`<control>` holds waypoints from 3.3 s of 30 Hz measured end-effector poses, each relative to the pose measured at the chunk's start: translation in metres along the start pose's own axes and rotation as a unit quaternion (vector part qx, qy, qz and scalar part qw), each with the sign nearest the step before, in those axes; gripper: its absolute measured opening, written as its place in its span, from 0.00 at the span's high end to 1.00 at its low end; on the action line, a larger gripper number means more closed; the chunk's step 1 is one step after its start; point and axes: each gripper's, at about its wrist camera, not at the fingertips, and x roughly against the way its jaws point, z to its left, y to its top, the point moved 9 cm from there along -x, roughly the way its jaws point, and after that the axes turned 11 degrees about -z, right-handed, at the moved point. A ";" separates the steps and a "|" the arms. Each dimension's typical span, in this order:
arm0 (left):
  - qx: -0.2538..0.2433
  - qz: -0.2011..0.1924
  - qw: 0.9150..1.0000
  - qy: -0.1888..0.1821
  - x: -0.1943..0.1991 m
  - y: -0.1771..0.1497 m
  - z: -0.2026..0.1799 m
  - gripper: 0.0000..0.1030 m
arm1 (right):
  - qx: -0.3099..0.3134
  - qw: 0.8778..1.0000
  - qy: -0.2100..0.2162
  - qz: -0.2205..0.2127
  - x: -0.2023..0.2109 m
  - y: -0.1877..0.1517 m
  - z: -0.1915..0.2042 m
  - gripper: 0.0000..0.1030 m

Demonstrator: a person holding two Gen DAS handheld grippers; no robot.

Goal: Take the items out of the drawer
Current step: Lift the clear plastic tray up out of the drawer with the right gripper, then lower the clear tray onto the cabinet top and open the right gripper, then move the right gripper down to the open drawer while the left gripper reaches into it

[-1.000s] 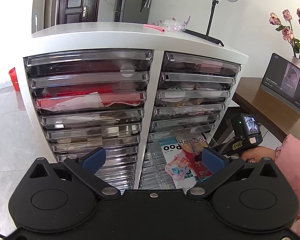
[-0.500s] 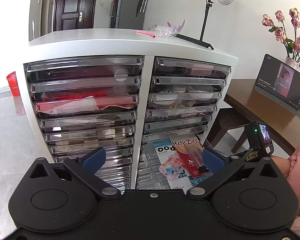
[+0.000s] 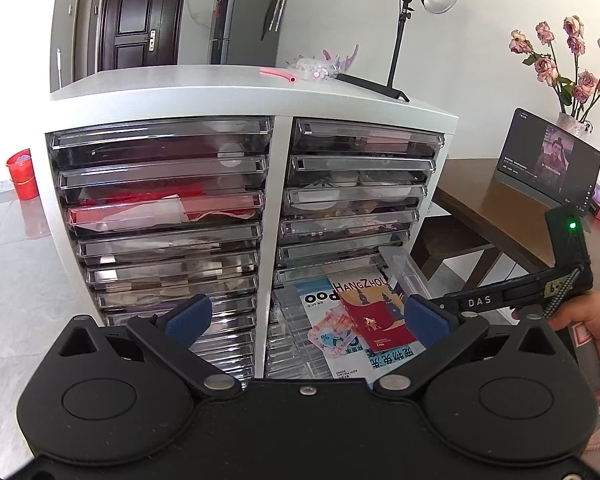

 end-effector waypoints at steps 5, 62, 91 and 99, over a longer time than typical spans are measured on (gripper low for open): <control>-0.001 -0.002 1.000 -0.003 0.004 -0.001 -0.001 0.00 | 0.026 0.999 0.011 -0.036 0.028 0.022 0.017 0.44; 0.051 -0.082 0.991 0.094 0.047 0.028 0.094 0.00 | 0.200 0.976 0.029 -0.078 -0.110 0.254 0.202 0.44; 0.054 -0.058 0.996 0.039 0.040 0.015 0.072 0.00 | 0.185 0.961 0.050 -0.199 0.010 0.233 0.165 0.00; 0.044 -0.037 0.998 -0.005 0.030 0.001 0.042 0.00 | 0.123 0.978 -0.019 -0.166 0.038 0.162 0.079 0.00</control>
